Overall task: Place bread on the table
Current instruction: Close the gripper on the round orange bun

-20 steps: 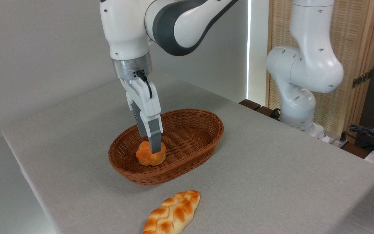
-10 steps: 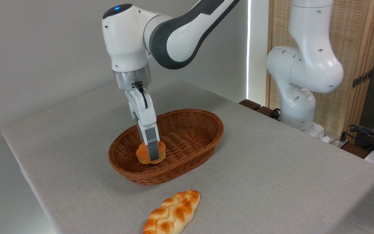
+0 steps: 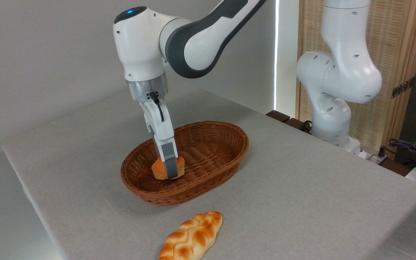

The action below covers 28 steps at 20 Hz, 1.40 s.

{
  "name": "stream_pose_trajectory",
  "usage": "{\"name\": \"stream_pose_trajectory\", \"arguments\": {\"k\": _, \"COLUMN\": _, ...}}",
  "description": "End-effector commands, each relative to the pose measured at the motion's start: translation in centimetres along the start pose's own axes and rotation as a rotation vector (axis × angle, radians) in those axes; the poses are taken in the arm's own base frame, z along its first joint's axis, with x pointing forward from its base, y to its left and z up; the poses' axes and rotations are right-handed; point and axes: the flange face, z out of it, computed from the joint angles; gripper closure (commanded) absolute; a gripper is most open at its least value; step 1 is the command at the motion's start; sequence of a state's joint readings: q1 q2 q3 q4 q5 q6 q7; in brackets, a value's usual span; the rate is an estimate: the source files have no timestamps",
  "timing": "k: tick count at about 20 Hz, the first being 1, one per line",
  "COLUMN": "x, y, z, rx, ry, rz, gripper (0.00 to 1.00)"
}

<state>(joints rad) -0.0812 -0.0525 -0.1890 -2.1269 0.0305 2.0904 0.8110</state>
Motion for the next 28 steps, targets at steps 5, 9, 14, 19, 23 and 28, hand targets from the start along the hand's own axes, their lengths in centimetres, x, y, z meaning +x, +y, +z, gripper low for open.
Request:
{"name": "stream_pose_trajectory", "arguments": {"k": 5, "x": -0.1, "y": 0.0, "z": 0.5, "rx": 0.007, "ry": -0.009, "rz": 0.014, "gripper": 0.79}}
{"name": "stream_pose_trajectory", "arguments": {"k": 9, "x": -0.1, "y": 0.0, "z": 0.5, "rx": 0.007, "ry": -0.009, "rz": 0.014, "gripper": 0.80}}
{"name": "stream_pose_trajectory", "arguments": {"k": 14, "x": -0.1, "y": 0.0, "z": 0.5, "rx": 0.006, "ry": -0.010, "rz": 0.012, "gripper": 0.80}}
{"name": "stream_pose_trajectory", "arguments": {"k": 19, "x": 0.0, "y": 0.2, "z": 0.5, "rx": 0.005, "ry": -0.011, "rz": 0.006, "gripper": 0.93}}
{"name": "stream_pose_trajectory", "arguments": {"k": 23, "x": -0.2, "y": -0.1, "z": -0.1, "rx": 0.014, "ry": -0.004, "rz": 0.000, "gripper": 1.00}}
{"name": "stream_pose_trajectory", "arguments": {"k": 28, "x": -0.4, "y": -1.4, "z": -5.0, "rx": -0.012, "ry": -0.027, "rz": -0.022, "gripper": 1.00}}
